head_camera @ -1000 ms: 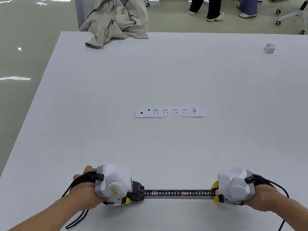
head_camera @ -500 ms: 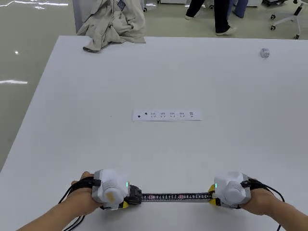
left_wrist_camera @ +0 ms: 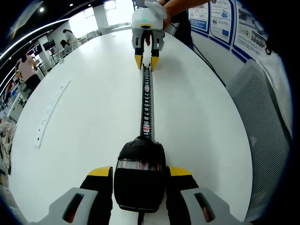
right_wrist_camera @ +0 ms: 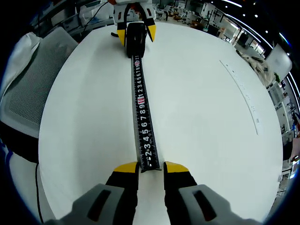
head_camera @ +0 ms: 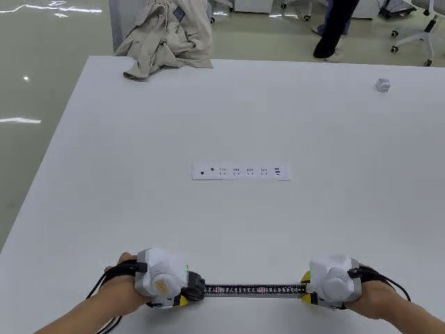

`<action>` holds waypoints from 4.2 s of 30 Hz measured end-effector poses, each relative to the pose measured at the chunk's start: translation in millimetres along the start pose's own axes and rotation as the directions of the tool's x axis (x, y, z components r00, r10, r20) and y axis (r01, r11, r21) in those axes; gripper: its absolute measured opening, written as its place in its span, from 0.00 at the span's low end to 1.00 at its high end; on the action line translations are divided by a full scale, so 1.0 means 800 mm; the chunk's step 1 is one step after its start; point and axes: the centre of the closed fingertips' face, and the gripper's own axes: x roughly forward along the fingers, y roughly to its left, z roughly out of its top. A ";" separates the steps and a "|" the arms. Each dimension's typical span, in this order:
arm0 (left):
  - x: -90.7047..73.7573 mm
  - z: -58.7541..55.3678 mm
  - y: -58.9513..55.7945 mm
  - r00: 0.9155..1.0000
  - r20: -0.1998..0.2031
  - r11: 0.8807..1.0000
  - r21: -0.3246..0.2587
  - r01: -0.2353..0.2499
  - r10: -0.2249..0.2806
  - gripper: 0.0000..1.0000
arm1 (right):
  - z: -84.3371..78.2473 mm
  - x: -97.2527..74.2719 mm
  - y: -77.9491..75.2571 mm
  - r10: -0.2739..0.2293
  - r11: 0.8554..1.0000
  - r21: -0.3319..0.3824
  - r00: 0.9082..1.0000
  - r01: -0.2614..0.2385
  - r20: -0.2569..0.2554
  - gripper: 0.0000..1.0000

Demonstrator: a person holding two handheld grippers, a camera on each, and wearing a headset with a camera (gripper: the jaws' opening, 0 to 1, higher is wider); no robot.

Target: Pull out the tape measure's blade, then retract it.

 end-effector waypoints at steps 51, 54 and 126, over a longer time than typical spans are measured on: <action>-0.043 -0.027 -0.007 0.957 0.095 0.847 -0.495 -0.194 0.274 0.73 | 0.019 -0.014 0.020 -0.200 0.847 0.523 0.968 0.092 0.154 0.52; -0.050 -0.027 -0.010 0.948 0.094 0.820 -0.531 -0.211 0.305 0.75 | 0.019 -0.016 0.022 -0.225 0.829 0.550 0.961 0.103 0.159 0.54; -0.151 -0.026 -0.096 0.781 -0.115 0.313 -0.873 -0.374 0.613 0.90 | 0.068 -0.109 0.114 -0.541 0.471 0.859 0.835 0.199 0.103 0.86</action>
